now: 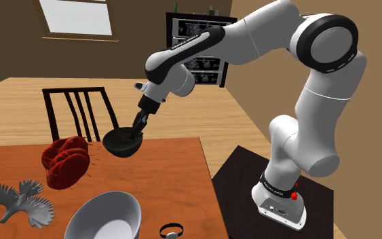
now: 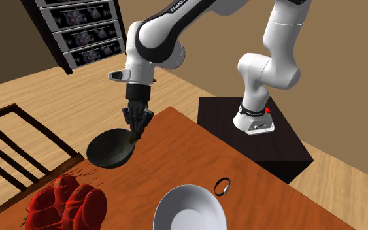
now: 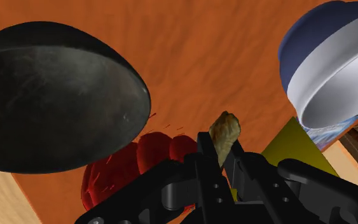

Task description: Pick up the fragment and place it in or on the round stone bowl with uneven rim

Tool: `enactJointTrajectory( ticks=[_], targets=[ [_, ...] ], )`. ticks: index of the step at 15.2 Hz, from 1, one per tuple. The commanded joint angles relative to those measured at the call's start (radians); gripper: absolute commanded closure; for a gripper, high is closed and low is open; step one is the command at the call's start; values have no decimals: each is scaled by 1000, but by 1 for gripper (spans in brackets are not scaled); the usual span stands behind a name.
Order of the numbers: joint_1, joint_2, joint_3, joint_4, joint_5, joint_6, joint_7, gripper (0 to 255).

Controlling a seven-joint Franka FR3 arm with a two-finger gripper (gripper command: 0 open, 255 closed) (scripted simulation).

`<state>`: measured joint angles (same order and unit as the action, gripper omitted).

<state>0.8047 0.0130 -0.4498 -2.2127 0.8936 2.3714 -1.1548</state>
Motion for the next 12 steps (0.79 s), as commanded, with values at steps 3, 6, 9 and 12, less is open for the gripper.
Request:
enactJointTrajectory(
  ticks=[3, 6, 9, 12],
  targets=[
    [-50, 147, -34, 180, 34, -111, -38, 255],
    [-97, 260, -44, 325, 60, -190, -48, 255],
    [-134, 338, -43, 417, 82, -233, -57, 255],
    [-139, 357, -34, 406, 105, -216, -85, 255]
  ],
)
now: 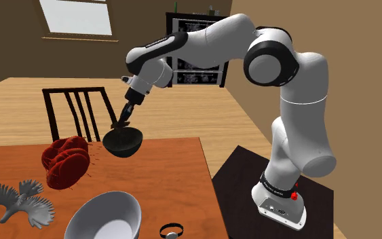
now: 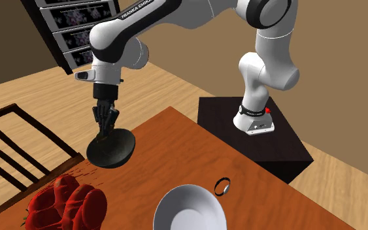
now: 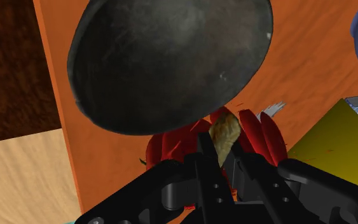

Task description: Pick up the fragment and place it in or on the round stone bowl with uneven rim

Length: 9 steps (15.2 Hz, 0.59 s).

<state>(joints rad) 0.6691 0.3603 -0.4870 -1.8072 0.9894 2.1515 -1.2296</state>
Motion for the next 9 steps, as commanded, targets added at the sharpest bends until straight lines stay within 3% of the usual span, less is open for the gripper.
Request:
enactJointTrajectory(
  ticks=[1, 9],
  targets=[
    [-5, 17, 5, -3, 17, 10, -20, 255],
    [-20, 75, 29, -22, 83, 50, -94, 255]
  ],
)
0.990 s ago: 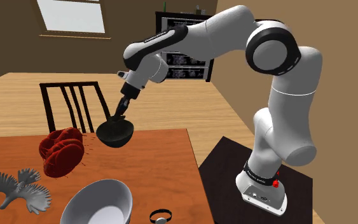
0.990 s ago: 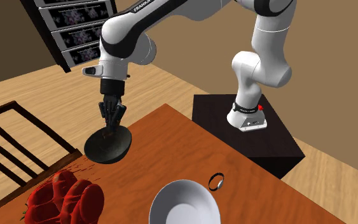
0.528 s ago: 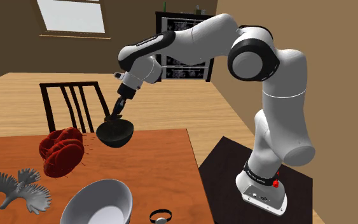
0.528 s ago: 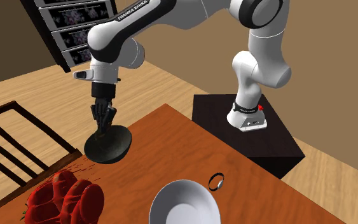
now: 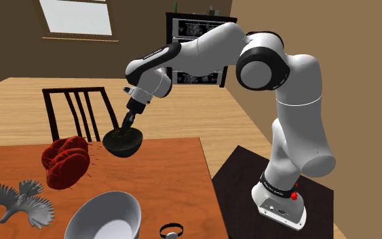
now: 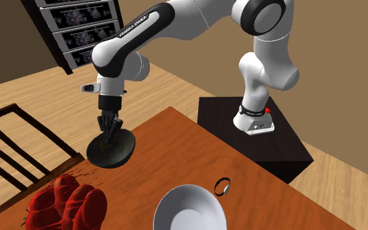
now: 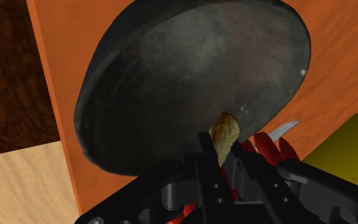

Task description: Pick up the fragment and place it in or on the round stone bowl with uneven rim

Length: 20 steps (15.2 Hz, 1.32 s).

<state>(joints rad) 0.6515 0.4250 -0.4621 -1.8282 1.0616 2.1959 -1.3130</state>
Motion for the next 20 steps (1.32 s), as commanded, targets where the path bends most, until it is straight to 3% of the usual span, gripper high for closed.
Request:
enactJointTrajectory(
  ticks=[1, 8, 9, 14, 18, 20],
  targets=[
    [-5, 20, 8, -2, 21, 12, -23, 255],
    [-5, 20, 8, -2, 21, 12, -23, 255],
    [-5, 20, 8, -2, 21, 12, -23, 0],
    [-5, 20, 8, -2, 21, 12, -23, 0],
    [-15, -66, -34, -29, -50, -45, 6, 0],
    [-15, -66, -34, -29, -50, -45, 6, 0]
  ],
)
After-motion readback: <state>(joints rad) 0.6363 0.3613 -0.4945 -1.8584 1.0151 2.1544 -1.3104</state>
